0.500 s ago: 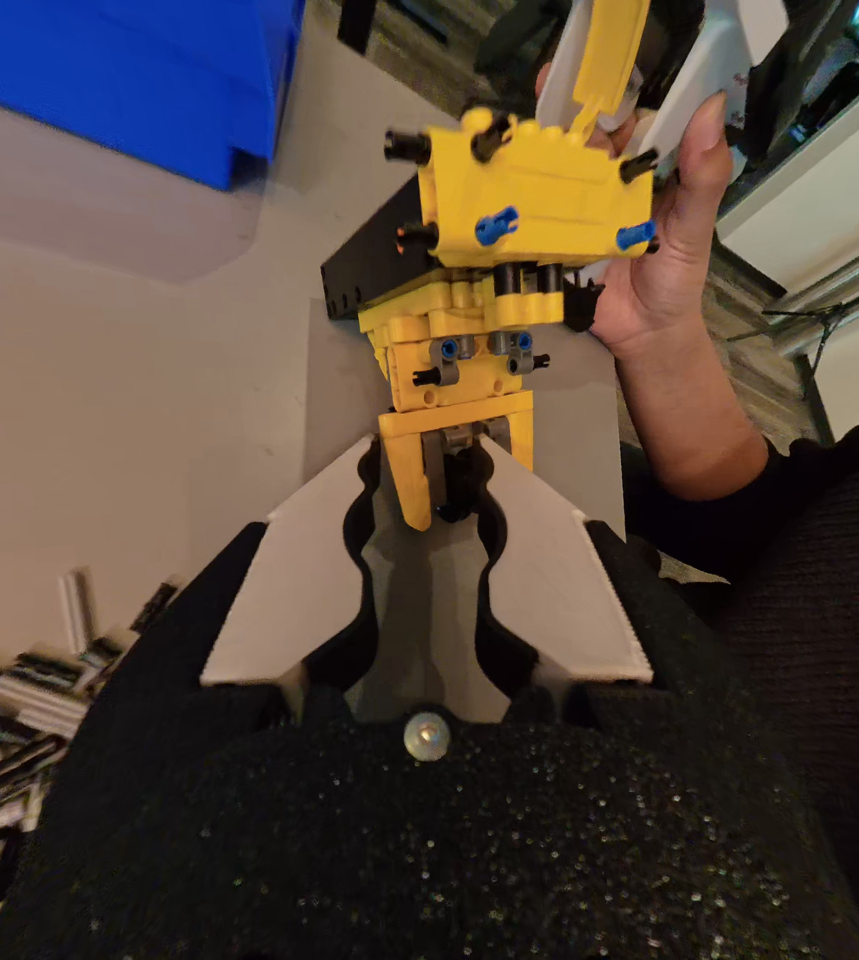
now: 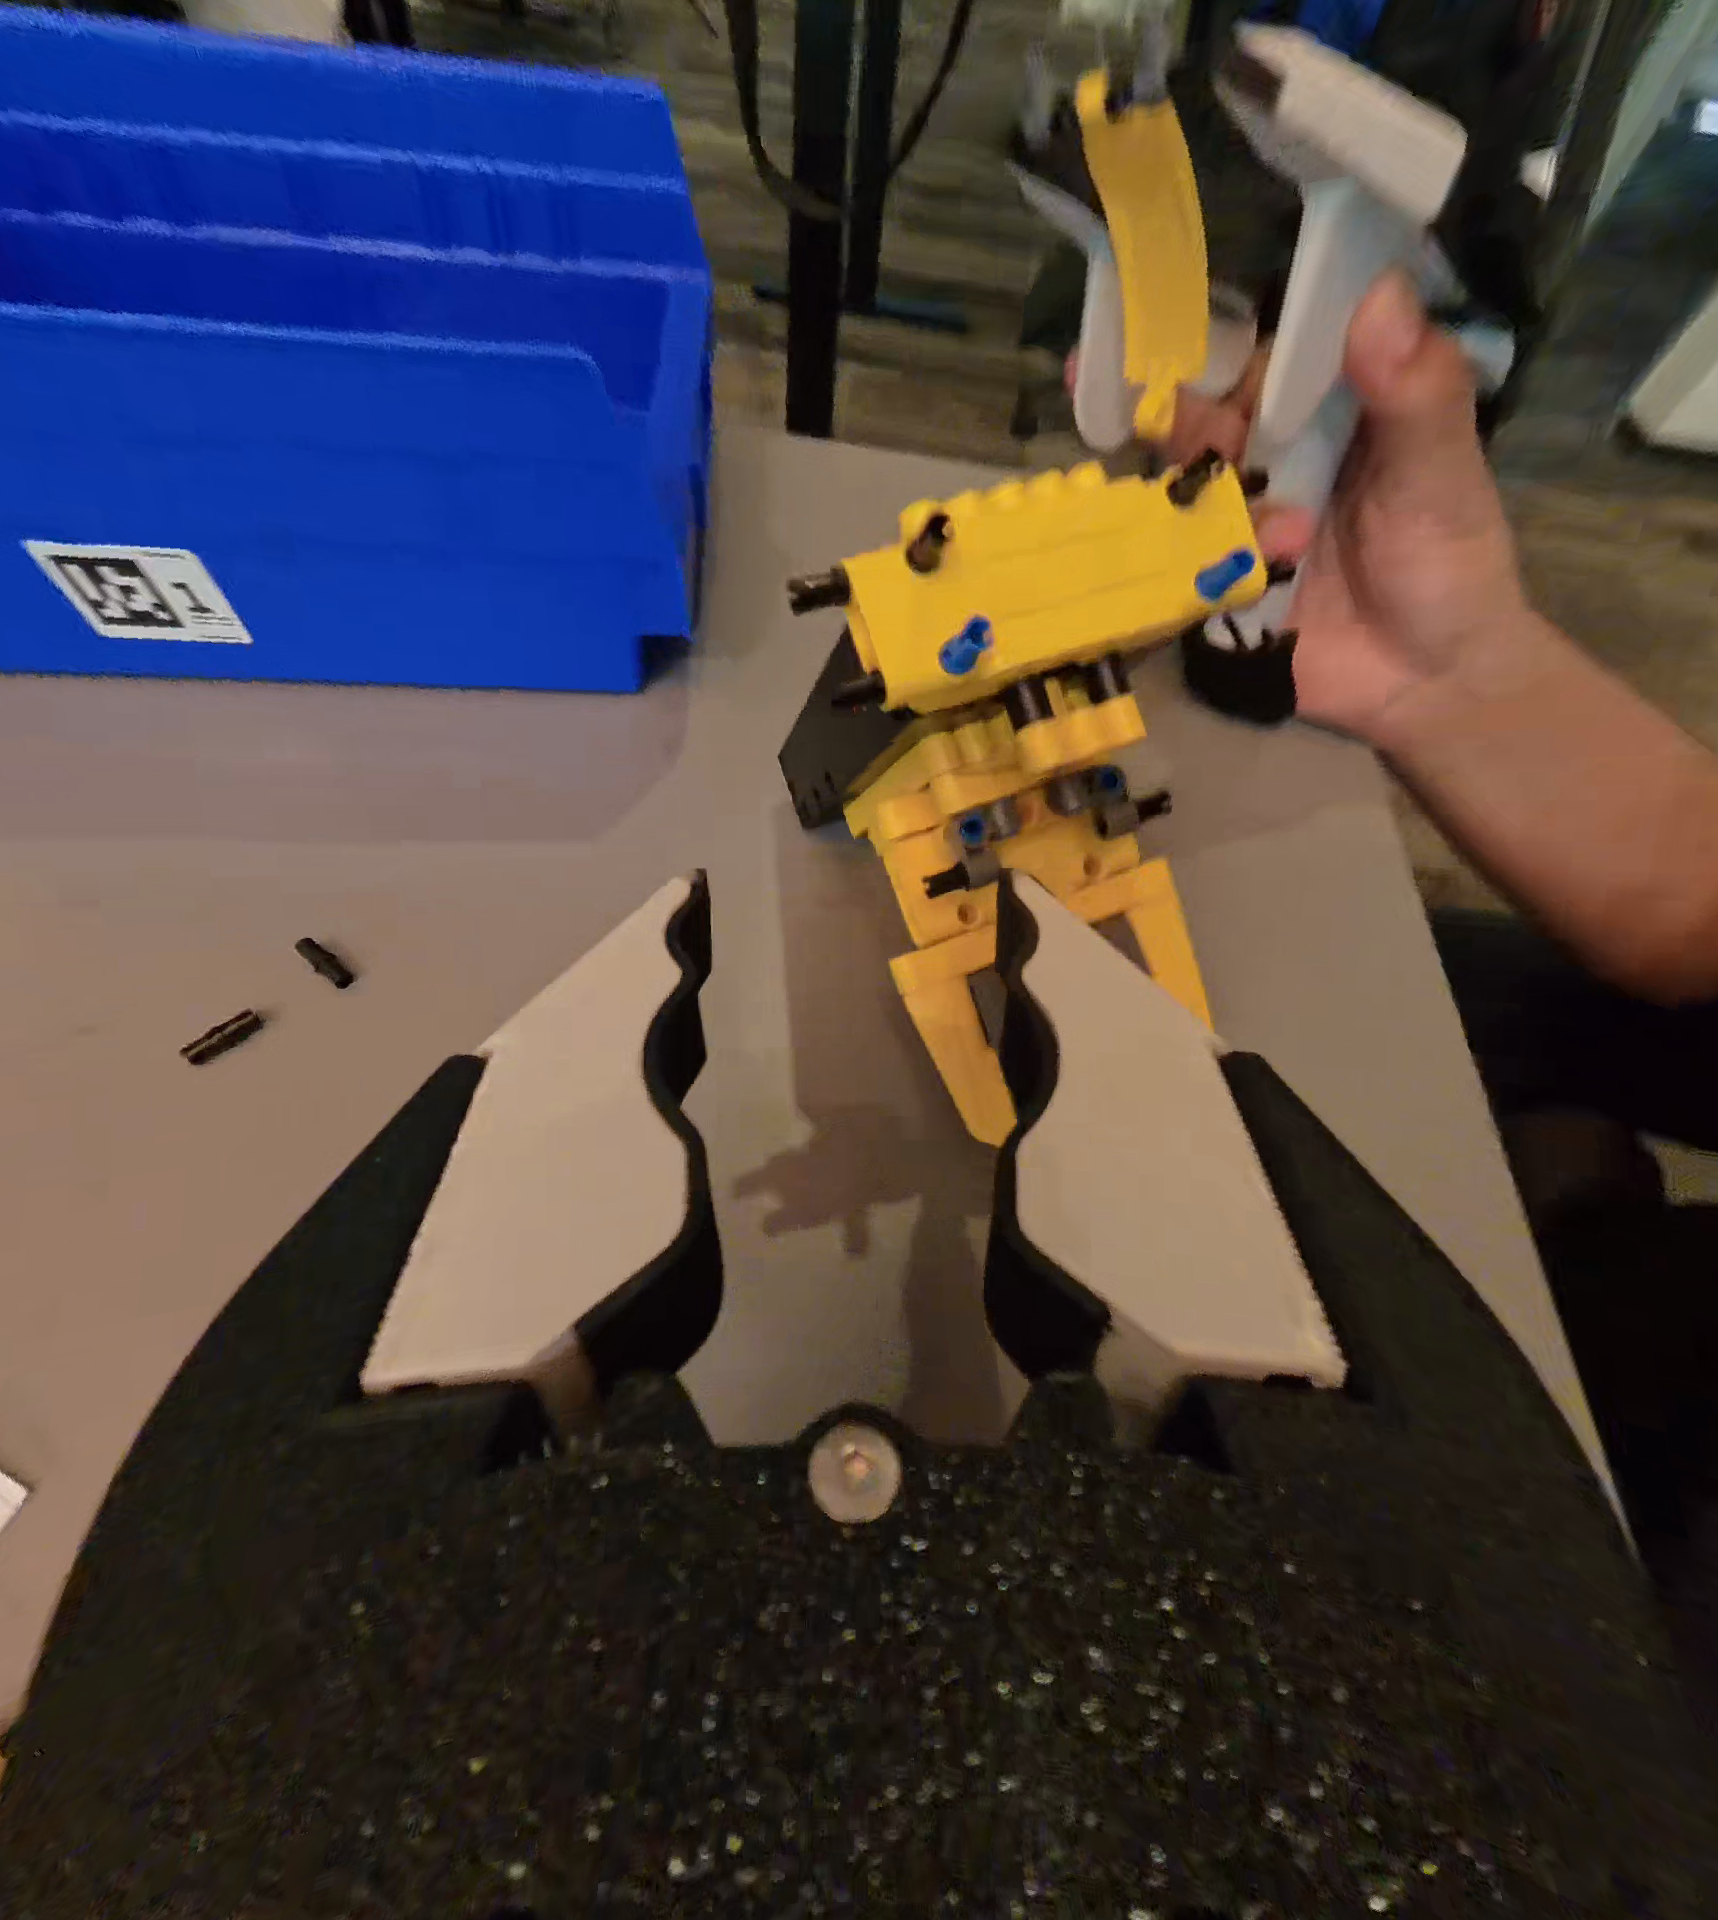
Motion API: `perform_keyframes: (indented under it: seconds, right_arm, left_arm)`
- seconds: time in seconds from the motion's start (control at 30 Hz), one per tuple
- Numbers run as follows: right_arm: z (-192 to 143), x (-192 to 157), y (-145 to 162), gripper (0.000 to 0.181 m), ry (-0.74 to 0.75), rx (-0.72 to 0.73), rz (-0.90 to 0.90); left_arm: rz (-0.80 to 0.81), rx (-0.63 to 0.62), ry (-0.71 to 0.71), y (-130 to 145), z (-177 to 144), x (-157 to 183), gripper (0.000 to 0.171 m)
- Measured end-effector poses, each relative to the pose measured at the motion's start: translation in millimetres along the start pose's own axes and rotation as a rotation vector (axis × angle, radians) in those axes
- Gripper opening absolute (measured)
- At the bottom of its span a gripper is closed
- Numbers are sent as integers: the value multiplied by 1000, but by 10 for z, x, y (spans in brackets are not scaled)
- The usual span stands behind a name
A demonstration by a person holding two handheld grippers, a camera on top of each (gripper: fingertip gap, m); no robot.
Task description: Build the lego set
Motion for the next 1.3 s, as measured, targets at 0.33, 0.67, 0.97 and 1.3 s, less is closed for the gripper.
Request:
perform_keyframes:
  seconds: [0.33,0.67,0.97,1.3]
  right_arm:
    - [-18,-6,-24,55,-14,20,16]
    - [-27,-3,-33,55,-18,28,23]
    - [-19,-1,-21,55,-14,20,19]
    - [-13,8,-14,54,-7,14,16]
  left_arm:
    - [-5,-48,157,-89,306,287,62]
    - [-159,14,36,-109,425,571,32]
    - [-380,89,-357,19,99,202,32]
    - [-459,77,-405,153,-77,182,42]
Point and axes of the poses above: each gripper's, where its closed fingertips meet, z out along the fingers, y out of its underside, x = y × z across the jaws, the point moved 1 cm from there along -z, back along the fingers, and after that the axes turned 7 degrees about -y, right-handed, at the moved point
